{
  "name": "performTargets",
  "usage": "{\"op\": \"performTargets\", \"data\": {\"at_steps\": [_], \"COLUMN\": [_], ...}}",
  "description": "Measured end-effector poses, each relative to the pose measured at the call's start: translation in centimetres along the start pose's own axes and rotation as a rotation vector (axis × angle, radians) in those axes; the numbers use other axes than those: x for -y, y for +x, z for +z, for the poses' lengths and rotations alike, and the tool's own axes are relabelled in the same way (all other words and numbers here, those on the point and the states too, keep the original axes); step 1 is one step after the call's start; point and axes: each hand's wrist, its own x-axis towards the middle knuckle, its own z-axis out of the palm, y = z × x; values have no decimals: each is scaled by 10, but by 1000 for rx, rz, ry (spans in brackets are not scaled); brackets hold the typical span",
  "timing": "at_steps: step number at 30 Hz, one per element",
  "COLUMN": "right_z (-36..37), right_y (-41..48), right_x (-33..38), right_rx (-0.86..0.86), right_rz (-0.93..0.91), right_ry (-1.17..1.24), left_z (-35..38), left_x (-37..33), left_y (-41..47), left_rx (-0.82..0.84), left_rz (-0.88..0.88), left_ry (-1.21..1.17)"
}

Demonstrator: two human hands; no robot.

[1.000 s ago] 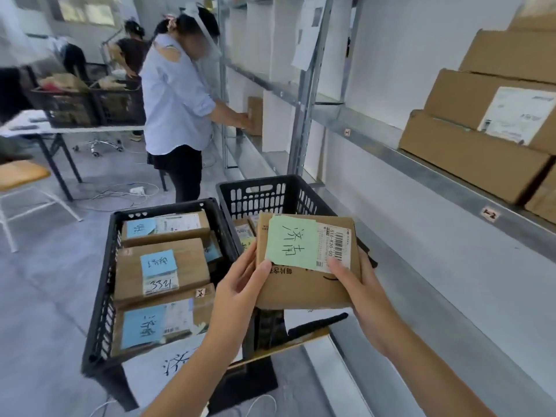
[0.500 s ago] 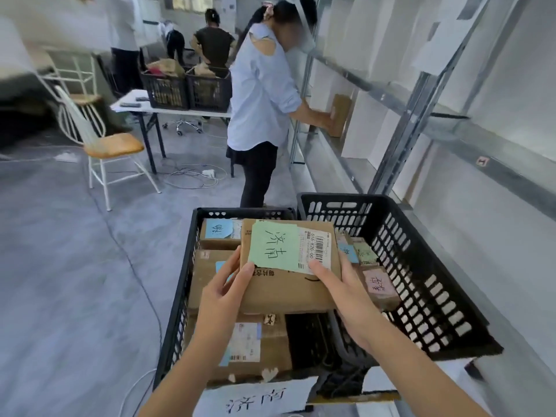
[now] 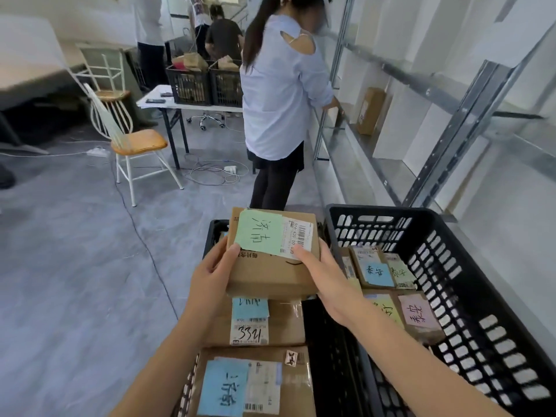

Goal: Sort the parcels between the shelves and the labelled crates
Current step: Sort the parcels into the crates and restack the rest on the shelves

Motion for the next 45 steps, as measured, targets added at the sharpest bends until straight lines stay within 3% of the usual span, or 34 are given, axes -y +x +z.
{"op": "performTargets", "data": {"at_steps": [10,14,22,31,38,45], "right_z": [26,35,34,27,33,29], "right_y": [60,67,68,43,22,8], "right_x": [-3,-19,-12,-15,-31,-24], "right_rx": [168,119,143,161,101,95], "right_rz": [96,14,-8,99,-21,17], "right_ry": [-46,-120,-167,-261,-334,-287], "left_z": [-10,-17,-16,-31,-38,-36], "left_x": [12,20,5,4,14,3], "left_y": [45,46,41,15,-4,-11], "left_rx": [-149,-192,-136,-146,-106,-30], "left_rz": [-25,-32,-30,-59,-37,-68], "left_ry": [186,220,287,479,424,423]}}
